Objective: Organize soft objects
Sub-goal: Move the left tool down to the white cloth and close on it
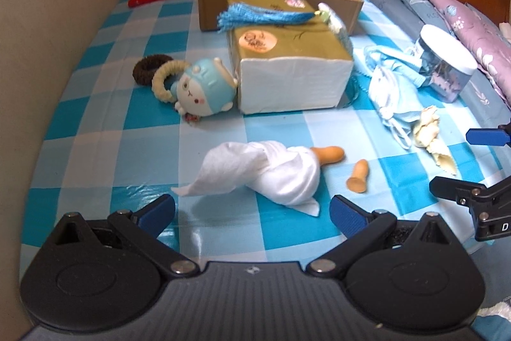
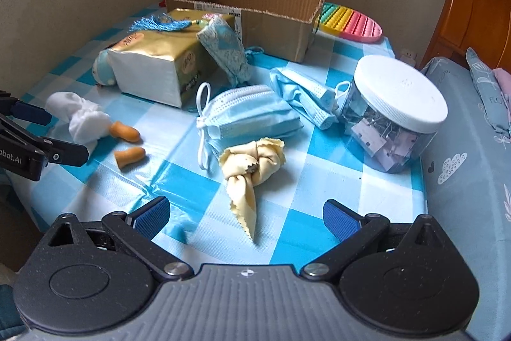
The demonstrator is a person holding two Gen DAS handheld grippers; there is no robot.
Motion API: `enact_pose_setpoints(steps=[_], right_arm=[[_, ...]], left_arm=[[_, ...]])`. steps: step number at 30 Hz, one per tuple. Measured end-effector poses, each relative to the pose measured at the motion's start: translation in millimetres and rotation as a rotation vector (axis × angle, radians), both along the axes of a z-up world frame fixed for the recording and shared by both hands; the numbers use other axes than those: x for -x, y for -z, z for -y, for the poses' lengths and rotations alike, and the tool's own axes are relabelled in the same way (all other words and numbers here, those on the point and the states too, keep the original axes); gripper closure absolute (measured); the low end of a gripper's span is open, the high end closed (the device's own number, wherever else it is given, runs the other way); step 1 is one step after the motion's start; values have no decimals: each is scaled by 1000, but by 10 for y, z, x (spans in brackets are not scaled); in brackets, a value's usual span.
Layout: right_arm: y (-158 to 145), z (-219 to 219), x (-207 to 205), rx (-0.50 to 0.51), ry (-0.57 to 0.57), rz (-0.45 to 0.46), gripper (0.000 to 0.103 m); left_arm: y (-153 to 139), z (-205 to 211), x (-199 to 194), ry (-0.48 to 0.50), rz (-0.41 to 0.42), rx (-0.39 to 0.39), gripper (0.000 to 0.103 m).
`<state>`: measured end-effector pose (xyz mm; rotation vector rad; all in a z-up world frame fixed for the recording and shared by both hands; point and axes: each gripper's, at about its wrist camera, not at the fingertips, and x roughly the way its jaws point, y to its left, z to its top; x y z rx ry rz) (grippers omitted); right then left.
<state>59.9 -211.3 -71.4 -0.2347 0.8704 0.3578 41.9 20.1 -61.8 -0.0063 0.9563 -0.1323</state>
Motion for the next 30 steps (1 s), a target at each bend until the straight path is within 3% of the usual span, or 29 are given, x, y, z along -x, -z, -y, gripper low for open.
enact_pose_setpoints(steps=[4,10,21,30], right_arm=[[70,36,-41,-15,7,-19,0],[129,47,-50,-19,6,-5,0],[147,59,-4,-32,16,28,0],[161,81,37,-43,6,52,0]], left_arm=[[81,-17,-54,1,-18,0,1],[111,28,-69,34,16,-52,0],[126,61,-65,18,60,-51,1],[39,217,-44,36,163,-163,5]])
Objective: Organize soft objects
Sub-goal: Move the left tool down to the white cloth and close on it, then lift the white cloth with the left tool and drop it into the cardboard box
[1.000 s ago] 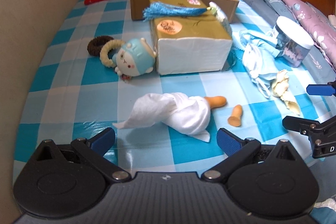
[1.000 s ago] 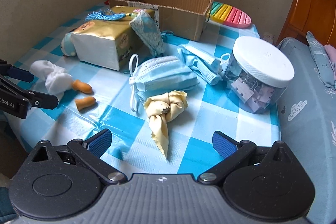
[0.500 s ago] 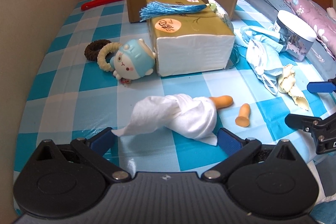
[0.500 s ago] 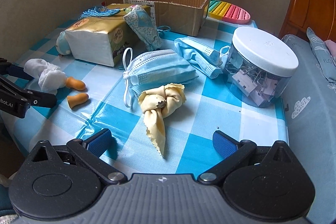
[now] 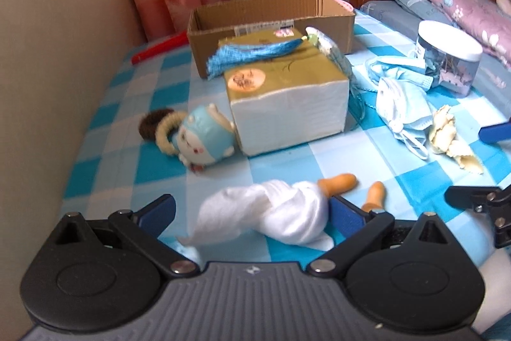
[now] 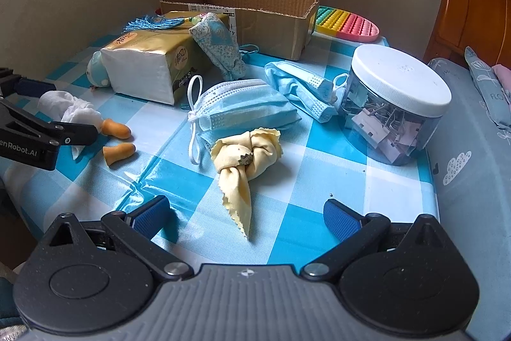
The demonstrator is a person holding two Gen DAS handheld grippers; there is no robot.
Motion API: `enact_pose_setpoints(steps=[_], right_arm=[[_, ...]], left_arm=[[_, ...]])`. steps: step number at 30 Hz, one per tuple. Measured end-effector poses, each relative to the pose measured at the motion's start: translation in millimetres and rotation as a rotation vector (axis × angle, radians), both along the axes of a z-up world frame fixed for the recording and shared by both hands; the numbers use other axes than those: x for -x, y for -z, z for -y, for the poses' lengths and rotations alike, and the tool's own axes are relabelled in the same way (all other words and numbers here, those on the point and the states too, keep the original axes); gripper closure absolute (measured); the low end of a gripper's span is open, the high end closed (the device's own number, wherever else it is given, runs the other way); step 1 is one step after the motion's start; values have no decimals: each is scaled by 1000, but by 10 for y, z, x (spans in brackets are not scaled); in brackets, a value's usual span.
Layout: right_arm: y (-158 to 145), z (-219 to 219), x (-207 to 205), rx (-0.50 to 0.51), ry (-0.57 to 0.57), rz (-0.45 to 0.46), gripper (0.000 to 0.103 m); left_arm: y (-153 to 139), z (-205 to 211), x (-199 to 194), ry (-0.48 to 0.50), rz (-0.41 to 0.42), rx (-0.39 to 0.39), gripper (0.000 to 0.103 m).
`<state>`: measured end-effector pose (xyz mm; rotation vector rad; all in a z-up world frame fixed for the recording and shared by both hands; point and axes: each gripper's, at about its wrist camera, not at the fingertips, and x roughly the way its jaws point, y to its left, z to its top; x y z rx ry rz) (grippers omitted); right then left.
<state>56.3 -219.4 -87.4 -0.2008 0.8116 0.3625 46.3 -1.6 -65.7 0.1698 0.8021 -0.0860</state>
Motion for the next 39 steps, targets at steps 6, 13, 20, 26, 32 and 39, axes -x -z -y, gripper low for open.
enact_pose_setpoints(steps=[6,13,20,26,32,39], right_arm=[[-2,6,-8,-3,-13,5,0],[-14,-16,-76,0,-30,-8,0],[-36,-73,-217,18,-60,14,7],[-89,-88,-278,34,-71,30,29],[-112,-99,-316,30,-62,10,55],[-198,-66,-241,37,-36,14,56]], left_arm=[[-22,70,-27,45,6,-9,29],[-9,-5,-69,9,-22,60,47],[-9,-98,-83,-38,-37,90,47],[-4,-111,-102,-41,-43,102,47],[-9,-108,-125,-22,-67,112,47],[-64,-86,-89,6,-91,132,48]])
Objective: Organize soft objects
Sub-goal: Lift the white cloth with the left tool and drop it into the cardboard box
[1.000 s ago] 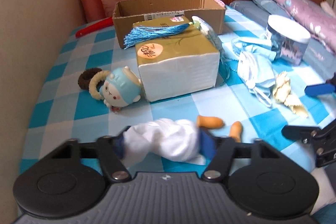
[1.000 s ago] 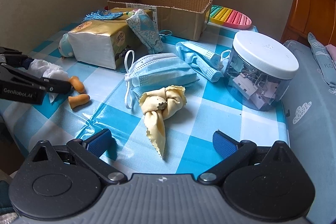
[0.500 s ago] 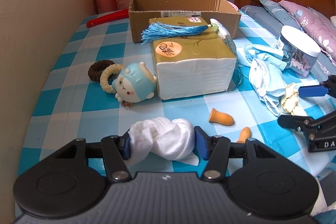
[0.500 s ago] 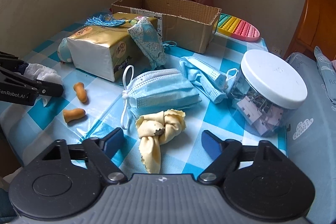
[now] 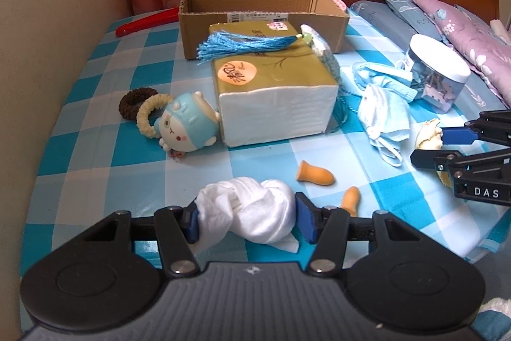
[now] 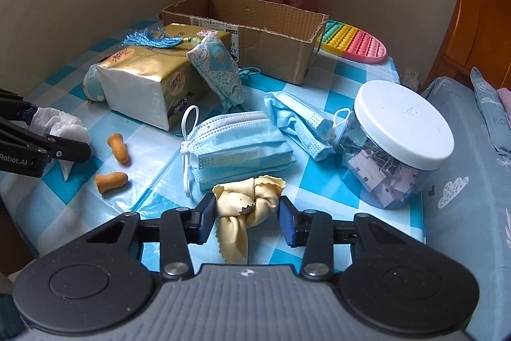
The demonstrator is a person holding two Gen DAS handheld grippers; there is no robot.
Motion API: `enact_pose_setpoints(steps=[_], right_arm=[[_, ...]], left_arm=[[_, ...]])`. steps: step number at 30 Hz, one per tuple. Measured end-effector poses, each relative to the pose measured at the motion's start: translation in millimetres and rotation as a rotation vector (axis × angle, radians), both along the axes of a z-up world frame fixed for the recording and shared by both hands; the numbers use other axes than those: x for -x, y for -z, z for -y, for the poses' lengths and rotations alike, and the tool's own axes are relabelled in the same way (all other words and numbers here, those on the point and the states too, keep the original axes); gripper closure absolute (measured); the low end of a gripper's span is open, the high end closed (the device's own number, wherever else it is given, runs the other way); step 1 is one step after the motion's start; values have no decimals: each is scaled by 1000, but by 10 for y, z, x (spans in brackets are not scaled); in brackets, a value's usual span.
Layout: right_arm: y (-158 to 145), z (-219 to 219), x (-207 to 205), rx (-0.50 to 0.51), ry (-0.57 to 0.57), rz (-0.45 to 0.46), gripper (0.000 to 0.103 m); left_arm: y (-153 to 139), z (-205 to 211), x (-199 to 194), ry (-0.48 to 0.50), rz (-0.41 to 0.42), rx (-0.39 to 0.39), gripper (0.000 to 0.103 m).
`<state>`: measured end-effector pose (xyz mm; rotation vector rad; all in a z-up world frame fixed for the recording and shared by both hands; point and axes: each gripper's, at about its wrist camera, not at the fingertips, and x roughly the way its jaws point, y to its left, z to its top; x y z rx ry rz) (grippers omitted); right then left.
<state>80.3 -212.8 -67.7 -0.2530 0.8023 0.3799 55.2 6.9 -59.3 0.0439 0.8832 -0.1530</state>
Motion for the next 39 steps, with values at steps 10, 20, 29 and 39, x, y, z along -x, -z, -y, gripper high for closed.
enact_pose_setpoints(steps=[10,20,29,39], right_arm=[[-334,12,98,-36,-29,32,56],[-581,-115,34,-26,-39,106,56],[-673,-111,-60,-78,-20,111,56],[-684,-99,-103,-64,0,110,56]], left_arm=[[-325,-21,37,43,30,13,48],[-847,-10,-315,89,137,-7,47],[-1097,103,-1142,123,168,-46,47],[-1035,149,-2012,76,130,-70,28]])
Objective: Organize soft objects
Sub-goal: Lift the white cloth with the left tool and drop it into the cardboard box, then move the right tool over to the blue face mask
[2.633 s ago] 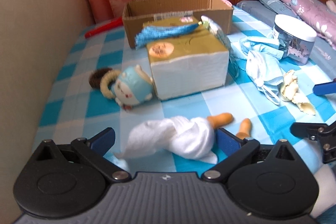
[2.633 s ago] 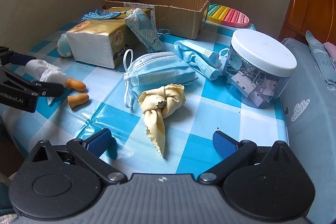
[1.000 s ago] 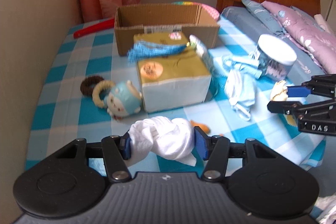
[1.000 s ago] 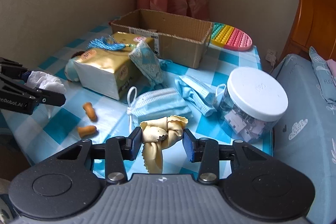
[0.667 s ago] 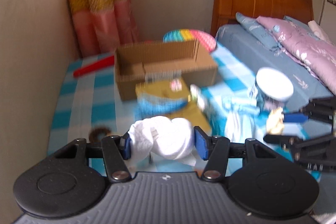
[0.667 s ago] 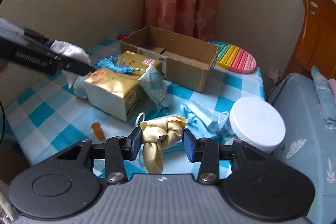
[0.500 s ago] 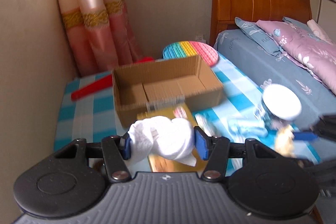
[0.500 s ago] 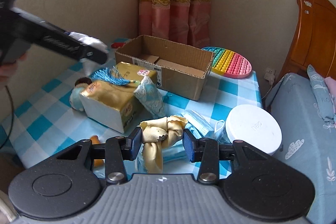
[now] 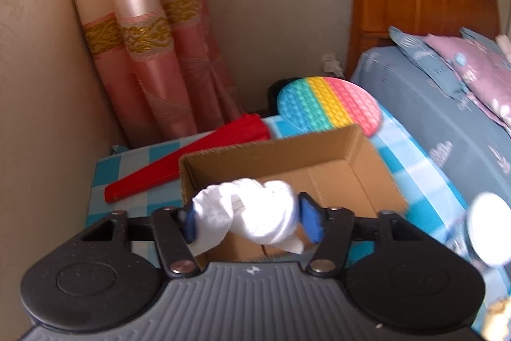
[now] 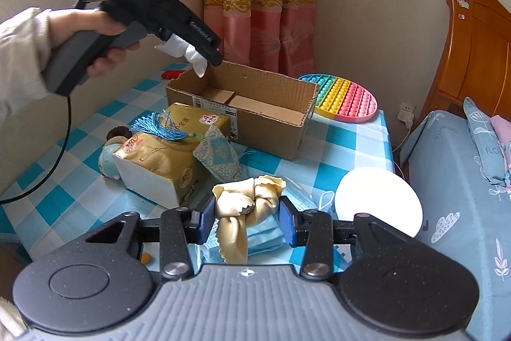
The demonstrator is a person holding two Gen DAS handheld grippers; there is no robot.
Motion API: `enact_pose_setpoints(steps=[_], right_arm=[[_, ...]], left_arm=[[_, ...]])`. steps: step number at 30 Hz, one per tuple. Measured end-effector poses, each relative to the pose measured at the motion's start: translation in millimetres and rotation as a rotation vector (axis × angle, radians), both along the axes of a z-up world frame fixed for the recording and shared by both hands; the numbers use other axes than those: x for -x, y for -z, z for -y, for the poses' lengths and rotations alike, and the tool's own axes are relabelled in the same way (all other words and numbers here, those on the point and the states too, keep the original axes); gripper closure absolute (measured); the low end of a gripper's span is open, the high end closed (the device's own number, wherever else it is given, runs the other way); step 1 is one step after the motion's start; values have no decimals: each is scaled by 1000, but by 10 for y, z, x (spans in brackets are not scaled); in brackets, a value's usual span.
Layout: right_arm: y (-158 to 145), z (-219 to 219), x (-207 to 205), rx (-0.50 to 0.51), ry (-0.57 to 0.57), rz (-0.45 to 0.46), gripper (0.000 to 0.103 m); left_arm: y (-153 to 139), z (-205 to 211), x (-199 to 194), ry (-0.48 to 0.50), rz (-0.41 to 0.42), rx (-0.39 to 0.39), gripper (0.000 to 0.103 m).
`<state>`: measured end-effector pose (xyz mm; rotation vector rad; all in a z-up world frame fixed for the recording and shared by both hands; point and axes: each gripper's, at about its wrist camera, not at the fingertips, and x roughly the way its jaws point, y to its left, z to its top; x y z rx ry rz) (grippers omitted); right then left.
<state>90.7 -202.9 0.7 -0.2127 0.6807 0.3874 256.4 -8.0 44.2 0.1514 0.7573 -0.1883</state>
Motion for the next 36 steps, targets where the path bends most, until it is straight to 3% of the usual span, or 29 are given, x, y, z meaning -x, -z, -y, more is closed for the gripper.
enact_pose_setpoints(steps=[2,4,8,15,25,30,36], right_arm=[[1,5,1,3,2,-3,56],[5,9,4,6,6,-3,56],[15,9,-27,3,9,-15,56],[20,-79,-58,17,-15,-15,56],[-11,-236,-422,1,-42,-44,56],[-137,-423,-692,18,-59,-7,56],[-360,-674,-1069,56,-63,74,56]], left_arm=[[28,-31,-111,-31,8,5,17],[56,-55,-154,-48,21,0,17],[52,-88,-68,-63,39,-7,6],[-17,-126,455,-26,76,8,2],[53,-255,1455,-85,87,58,1],[205,-313,1687,-122,57,13,1],[339,-452,1852,-149,34,42,1]])
